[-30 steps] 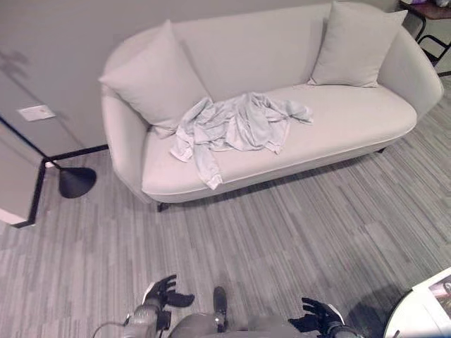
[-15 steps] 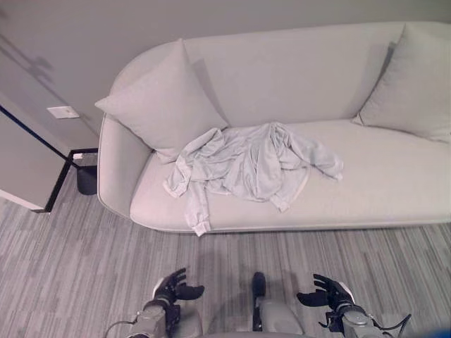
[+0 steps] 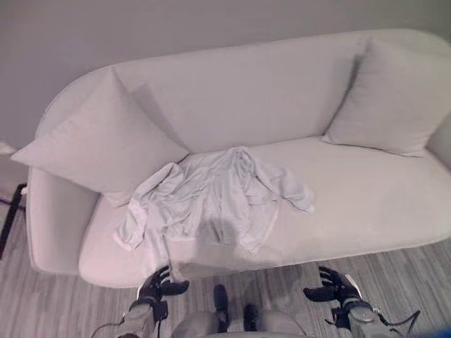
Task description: Hang the clothes on the sofa on the clothes rack.
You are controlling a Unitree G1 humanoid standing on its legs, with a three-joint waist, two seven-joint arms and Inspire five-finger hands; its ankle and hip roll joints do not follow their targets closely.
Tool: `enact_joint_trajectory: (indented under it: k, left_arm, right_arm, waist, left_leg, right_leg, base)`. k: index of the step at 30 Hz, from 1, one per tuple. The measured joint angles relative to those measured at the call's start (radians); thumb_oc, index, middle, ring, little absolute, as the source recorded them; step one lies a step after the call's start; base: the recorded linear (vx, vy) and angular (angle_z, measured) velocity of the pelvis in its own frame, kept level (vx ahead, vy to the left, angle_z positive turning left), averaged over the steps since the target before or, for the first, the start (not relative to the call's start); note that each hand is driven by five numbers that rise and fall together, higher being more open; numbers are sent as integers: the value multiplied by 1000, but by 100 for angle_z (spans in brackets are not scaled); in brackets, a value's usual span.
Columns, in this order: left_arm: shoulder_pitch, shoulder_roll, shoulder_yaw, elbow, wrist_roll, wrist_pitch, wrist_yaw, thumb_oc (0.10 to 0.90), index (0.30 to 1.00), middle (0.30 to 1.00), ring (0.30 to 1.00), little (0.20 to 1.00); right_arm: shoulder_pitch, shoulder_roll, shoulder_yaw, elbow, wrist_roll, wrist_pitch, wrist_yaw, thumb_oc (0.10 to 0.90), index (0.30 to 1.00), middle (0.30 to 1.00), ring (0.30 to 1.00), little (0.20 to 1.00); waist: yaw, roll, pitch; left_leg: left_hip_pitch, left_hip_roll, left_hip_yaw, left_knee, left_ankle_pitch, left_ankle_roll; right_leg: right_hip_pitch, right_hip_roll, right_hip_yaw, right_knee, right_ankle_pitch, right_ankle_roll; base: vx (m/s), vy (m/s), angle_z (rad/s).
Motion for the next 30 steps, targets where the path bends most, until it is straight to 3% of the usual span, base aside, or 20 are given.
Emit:
enact_joint_trajectory:
  k: [1,2,3,4,6,7,9,11,12,15,17,21,23,28,30]
  left_arm:
    - [35,7,3,-102,0,0,15,800,900,900,900,900]
    - [51,7,2,-198,1,6,28,800,900,900,900,900]
    - [40,22,9,-344,1,-9,40,800,900,900,900,900]
    - [-34,60,27,-364,1,-22,52,800,900,900,900,900]
    - [-30,172,-3,-541,159,21,66,800,900,900,900,900]
    - [-208,323,-79,-566,312,5,122,800,900,900,900,900]
    - [-409,374,-132,-515,377,-22,187,800,900,900,900,900]
    - [-525,376,-152,-508,413,-51,217,800,900,900,900,900]
    - [-636,378,-243,-469,438,-52,250,800,900,900,900,900]
    - [-823,376,-359,-401,462,-56,259,800,900,900,900,900]
    - [-875,418,-403,-346,476,-46,278,800,900,900,900,900]
    - [-958,471,-413,-273,476,-10,298,800,900,900,900,900]
    - [-967,479,-413,-259,476,-7,310,800,900,900,900,900]
    - [-1122,627,-482,-184,476,-8,324,800,900,900,900,900]
    - [-1153,645,-481,-180,476,-3,343,800,900,900,900,900]
  right_arm:
    - [29,-11,-21,-132,-34,-3,-1,800,900,900,900,900]
    - [56,-48,-48,-255,-43,-16,0,800,900,900,900,900]
    - [37,-142,-106,-359,-76,-41,-2,800,900,900,900,900]
    - [-32,-161,-154,-303,-107,-39,-27,800,900,900,900,900]
    - [-67,-277,-119,-304,-119,-21,-20,800,900,900,900,900]
    - [-174,-390,-106,-276,-121,-9,-33,800,900,900,900,900]
    - [-374,-459,-55,-215,-120,-25,-92,800,900,900,900,900]
    - [-532,-465,-42,-210,-118,-64,-120,800,900,900,900,900]
    - [-735,-469,113,-134,-106,-87,-136,800,900,900,900,900]
    - [-995,-453,264,-13,-51,-98,-140,800,900,900,900,900]
    - [-1102,-448,360,50,-14,-87,-143,800,900,900,900,900]
    - [-1219,-428,396,106,31,-80,-153,800,900,900,900,900]
    - [-1231,-416,416,116,59,-81,-154,800,900,900,900,900]
    - [-1431,-381,526,188,100,-84,-157,800,900,900,900,900]
    - [-1448,-379,528,188,104,-89,-159,800,900,900,900,900]
  waist:
    - [6,25,17]
    - [0,33,22]
    - [3,42,39]
    - [12,15,60]
    - [3,20,63]
    - [12,3,83]
    - [7,8,98]
    - [9,13,131]
    - [4,18,139]
    - [8,26,197]
    - [8,27,217]
    - [14,34,249]
    - [39,35,253]
    - [60,36,254]
    - [71,40,256]
  left_leg:
    - [37,32,-2,-19,1,7]
    - [43,27,-13,-26,-4,14]
    - [44,19,-37,-64,-31,-11]
    - [56,43,-42,-74,-14,-43]
    - [31,110,-48,-42,-17,-121]
    - [-34,130,-75,-15,4,-162]
    - [-87,155,-90,-26,24,-183]
    - [-110,166,-88,-40,40,-194]
    - [-164,171,-90,-34,45,-206]
    - [-239,166,-96,-56,88,-198]
    - [-263,161,-94,-63,99,-195]
    - [-302,157,-91,-74,110,-188]
    - [-304,154,-88,-74,111,-188]
    - [-378,149,-100,-71,113,-187]
    - [-389,143,-102,-73,117,-184]
  right_leg:
    - [-85,-13,-15,195,-12,45]
    - [-128,-83,0,216,-30,45]
    - [-193,-218,67,63,15,130]
    - [-118,-247,57,-208,254,182]
    - [-46,-172,29,-340,296,166]
    - [-31,-141,19,-433,355,156]
    - [-82,-120,-4,-433,373,142]
    - [-113,-107,-4,-433,389,132]
    - [-161,-104,-9,-433,402,131]
    - [-245,-105,-12,-433,429,111]
    - [-274,-110,-13,-433,435,103]
    - [-314,-121,-14,-432,448,88]
    - [-313,-124,-11,-432,448,88]
    - [-374,-128,-15,-432,448,88]
    - [-384,-135,-15,-432,448,88]
  base:
    - [17,35,-4]
    - [21,-13,14]
    - [53,-134,39]
    - [73,-233,28]
    - [-45,-307,37]
    - [-185,-213,57]
    - [-133,-105,33]
    - [-126,-97,-3]
    - [-117,-56,2]
    - [-73,-20,8]
    - [-23,5,2]
    - [3,8,3]
    - [25,11,10]
    - [34,10,12]
    - [42,13,7]
